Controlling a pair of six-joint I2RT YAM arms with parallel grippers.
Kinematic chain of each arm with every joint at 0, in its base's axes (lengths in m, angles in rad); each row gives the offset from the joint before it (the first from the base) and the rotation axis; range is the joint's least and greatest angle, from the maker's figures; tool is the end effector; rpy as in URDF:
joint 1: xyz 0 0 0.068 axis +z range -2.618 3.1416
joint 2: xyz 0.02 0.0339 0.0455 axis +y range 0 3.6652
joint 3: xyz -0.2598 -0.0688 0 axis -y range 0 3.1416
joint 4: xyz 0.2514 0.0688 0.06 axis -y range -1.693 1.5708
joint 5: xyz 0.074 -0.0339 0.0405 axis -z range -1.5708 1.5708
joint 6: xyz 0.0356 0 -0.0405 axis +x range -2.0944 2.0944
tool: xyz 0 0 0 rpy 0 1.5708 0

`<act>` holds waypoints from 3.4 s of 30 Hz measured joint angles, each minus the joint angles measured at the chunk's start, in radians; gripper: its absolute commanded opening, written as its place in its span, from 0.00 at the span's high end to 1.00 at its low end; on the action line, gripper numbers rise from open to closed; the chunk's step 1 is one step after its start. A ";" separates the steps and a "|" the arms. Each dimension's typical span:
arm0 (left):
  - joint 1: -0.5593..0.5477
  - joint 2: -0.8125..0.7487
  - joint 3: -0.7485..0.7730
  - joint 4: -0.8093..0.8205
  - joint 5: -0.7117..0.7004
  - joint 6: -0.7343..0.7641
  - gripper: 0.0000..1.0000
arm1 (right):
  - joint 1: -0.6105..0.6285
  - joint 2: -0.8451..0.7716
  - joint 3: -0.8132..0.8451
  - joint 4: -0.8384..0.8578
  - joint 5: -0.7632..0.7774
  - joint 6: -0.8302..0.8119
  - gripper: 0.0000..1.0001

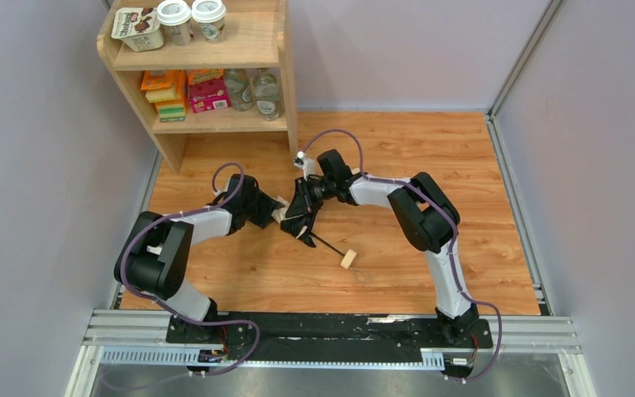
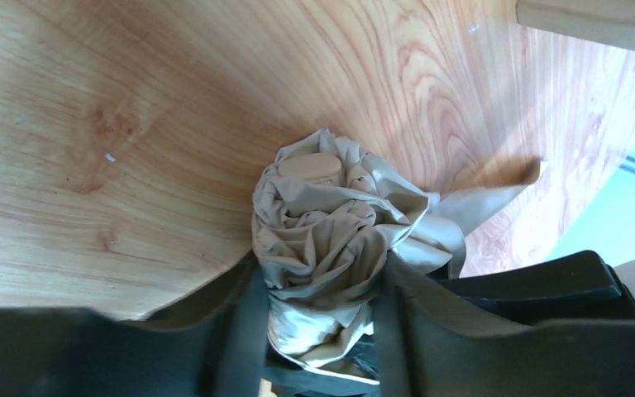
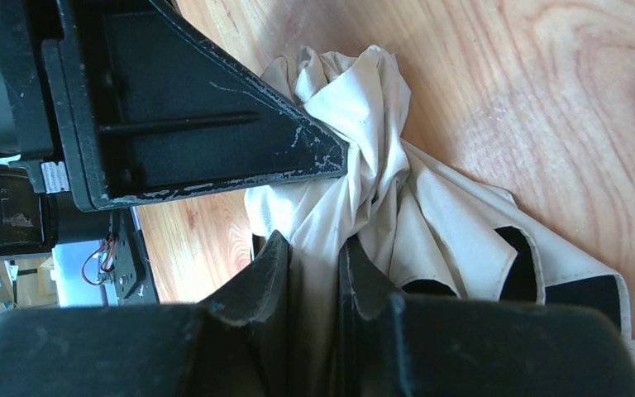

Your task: Put away the umbrella

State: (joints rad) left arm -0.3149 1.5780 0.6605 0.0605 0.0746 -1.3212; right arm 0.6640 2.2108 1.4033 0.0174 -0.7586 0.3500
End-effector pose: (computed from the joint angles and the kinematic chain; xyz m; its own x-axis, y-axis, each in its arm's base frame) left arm 0.2787 -0.0936 0.1274 -0.5218 -0.8463 -0.1071 -0.6087 0.4573 -0.6483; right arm 0.3492 0.3044 0.1108 -0.8097 -0.3176 -0.4935 -0.5865 0.4068 0.7004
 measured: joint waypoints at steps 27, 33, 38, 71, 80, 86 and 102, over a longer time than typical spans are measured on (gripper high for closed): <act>-0.044 -0.001 0.005 -0.015 0.022 0.045 1.00 | 0.233 -0.318 -0.033 -0.379 0.574 -0.156 0.00; -0.044 -0.005 0.017 -0.063 0.029 0.044 1.00 | 0.391 -0.330 -0.094 -0.285 0.948 -0.210 0.02; -0.049 -0.020 0.016 -0.091 0.028 0.035 1.00 | 0.435 -0.272 -0.110 -0.212 1.128 -0.220 0.14; -0.109 -0.467 -0.046 -0.464 -0.051 0.136 0.23 | 0.128 -0.217 -0.567 0.664 0.219 0.151 1.00; -0.109 -0.394 -0.119 -0.354 0.029 0.050 0.22 | 0.097 -0.157 -0.505 0.650 0.094 0.195 1.00; -0.109 -0.391 -0.140 -0.243 0.020 -0.022 0.22 | 0.085 -0.140 -0.486 0.636 0.049 0.203 1.00; -0.177 -0.213 -0.100 -0.195 -0.063 -0.141 0.26 | 0.082 -0.144 -0.447 0.559 0.029 0.174 1.00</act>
State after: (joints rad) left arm -0.4923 1.3651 0.5606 -0.1349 0.0113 -1.4620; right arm 0.7464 2.0666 0.9565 0.5762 -0.7296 0.5243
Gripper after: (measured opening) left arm 0.783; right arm 0.383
